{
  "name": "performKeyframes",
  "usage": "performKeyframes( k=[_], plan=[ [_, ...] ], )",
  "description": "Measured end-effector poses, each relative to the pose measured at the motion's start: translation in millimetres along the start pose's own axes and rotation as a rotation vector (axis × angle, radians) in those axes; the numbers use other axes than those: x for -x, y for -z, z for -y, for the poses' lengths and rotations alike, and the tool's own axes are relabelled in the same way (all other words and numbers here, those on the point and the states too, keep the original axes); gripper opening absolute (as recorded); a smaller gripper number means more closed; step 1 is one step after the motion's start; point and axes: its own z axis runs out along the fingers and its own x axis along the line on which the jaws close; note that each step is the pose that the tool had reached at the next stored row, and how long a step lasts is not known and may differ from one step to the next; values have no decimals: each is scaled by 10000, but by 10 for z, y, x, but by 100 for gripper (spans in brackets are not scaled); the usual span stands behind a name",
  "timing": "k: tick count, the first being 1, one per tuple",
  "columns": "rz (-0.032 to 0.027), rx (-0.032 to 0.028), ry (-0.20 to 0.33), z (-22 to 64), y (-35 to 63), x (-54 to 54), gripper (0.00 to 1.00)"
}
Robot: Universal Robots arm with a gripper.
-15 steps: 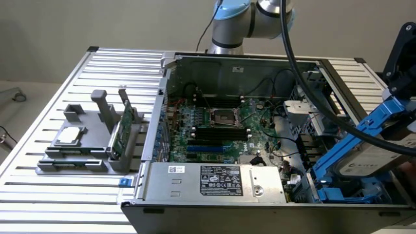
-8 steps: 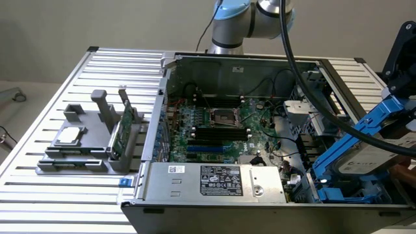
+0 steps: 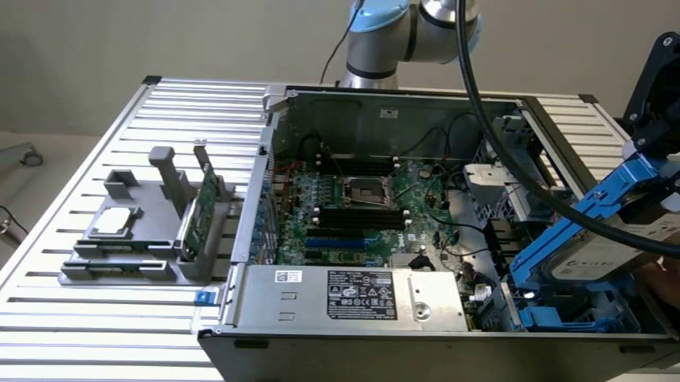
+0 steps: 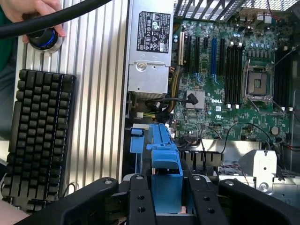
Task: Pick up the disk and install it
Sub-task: 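Pick up the disk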
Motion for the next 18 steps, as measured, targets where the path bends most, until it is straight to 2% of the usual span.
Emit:
performKeyframes(
  k=[18],
  plan=[
    [305,-13,37,0,0,0,33]
  ],
)
